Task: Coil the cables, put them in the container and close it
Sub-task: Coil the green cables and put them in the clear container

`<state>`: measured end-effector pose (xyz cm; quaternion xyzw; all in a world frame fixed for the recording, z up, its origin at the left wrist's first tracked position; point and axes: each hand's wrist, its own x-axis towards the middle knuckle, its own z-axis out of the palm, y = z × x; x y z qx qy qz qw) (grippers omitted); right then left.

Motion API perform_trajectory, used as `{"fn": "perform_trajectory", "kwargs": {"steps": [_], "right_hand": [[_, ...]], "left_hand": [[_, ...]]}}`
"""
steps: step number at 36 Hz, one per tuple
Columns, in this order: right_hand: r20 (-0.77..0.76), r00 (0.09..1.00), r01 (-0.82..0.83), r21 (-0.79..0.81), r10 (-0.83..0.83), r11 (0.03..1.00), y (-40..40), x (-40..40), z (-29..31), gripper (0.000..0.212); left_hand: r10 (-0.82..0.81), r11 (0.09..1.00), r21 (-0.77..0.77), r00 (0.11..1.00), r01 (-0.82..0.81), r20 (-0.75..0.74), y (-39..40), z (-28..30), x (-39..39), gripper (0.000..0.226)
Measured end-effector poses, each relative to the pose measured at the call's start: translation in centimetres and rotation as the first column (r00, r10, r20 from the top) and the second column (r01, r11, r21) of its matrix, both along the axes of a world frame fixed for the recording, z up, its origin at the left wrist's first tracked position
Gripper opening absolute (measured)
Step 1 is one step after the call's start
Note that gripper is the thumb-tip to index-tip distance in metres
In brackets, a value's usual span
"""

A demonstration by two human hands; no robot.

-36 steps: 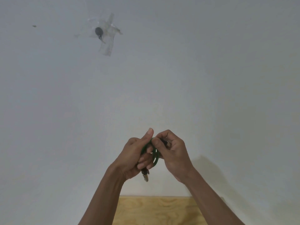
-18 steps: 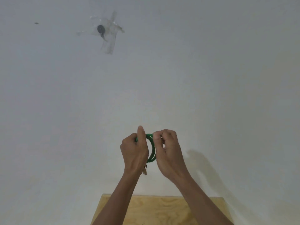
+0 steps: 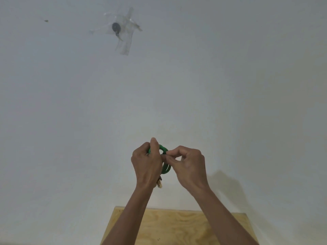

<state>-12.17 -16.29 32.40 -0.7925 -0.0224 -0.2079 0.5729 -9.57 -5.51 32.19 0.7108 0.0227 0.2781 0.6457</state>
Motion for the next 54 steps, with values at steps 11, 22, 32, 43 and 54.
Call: {"fn": "perform_trajectory", "kwargs": {"steps": [11, 22, 32, 43, 54], "right_hand": [[-0.021, 0.982, -0.188, 0.008, 0.188, 0.982, -0.6, 0.8, -1.0, 0.017], [0.126, 0.987, 0.132, -0.234, -0.104, 0.963, 0.4, 1.0, -1.3, 0.035], [-0.185, 0.965, -0.244, -0.386, 0.184, 0.890, -2.2, 2.1, -0.9, 0.005], [-0.184, 0.919, -0.389, -0.277, 0.349, 0.878, -4.0, 1.9, -1.7, 0.016], [-0.061, 0.974, -0.227, -0.274, 0.219, 0.935, -1.9, 0.0, -6.1, 0.028]], "left_hand": [[-0.151, 0.989, -0.014, 0.988, 0.150, -0.042, 0.5, -0.1, -0.6, 0.053], [-0.197, 0.976, 0.091, 0.980, 0.199, -0.035, -0.1, 0.0, -0.8, 0.038], [-0.348, 0.925, 0.124, 0.931, 0.360, -0.110, 1.5, -0.3, -0.8, 0.025], [-0.387, 0.906, 0.118, 0.907, 0.408, -0.165, 2.2, -1.4, -0.3, 0.032], [-0.177, 0.976, 0.085, 0.962, 0.199, -0.209, 1.3, -5.2, -1.4, 0.047]]}}
